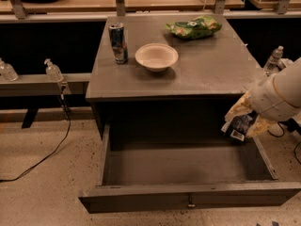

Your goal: Pick rxbar blueberry from top drawer and place on counter

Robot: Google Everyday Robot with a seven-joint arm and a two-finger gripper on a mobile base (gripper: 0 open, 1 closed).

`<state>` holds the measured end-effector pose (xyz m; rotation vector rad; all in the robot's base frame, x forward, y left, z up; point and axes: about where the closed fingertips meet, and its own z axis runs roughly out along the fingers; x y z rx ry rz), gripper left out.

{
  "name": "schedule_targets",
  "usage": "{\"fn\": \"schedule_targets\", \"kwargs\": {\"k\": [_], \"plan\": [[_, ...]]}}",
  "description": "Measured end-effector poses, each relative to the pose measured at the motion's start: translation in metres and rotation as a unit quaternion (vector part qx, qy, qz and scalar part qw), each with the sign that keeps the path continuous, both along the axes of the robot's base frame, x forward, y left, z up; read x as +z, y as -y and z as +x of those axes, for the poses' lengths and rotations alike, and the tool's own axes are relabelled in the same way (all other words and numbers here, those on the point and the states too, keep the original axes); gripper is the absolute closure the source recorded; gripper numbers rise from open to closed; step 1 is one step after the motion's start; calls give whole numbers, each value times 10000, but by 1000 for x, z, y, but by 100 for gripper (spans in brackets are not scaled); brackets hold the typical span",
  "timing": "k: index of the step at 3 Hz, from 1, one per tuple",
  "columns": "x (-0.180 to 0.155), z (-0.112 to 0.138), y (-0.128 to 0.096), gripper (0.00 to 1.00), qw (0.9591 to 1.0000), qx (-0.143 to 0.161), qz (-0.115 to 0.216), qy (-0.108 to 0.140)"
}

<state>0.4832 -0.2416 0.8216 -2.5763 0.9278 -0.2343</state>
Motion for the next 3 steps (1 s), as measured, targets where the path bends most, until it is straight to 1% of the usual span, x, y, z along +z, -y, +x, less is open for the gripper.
{"fn": "schedule_targets", "kwargs": {"k": [1,2,3], "plan": [[52,-4,-9,100,9992,317,50,253],[89,19,-22,100,9973,572,-55,447],[107,56,-36,100,9964,618,-142,568]]}}
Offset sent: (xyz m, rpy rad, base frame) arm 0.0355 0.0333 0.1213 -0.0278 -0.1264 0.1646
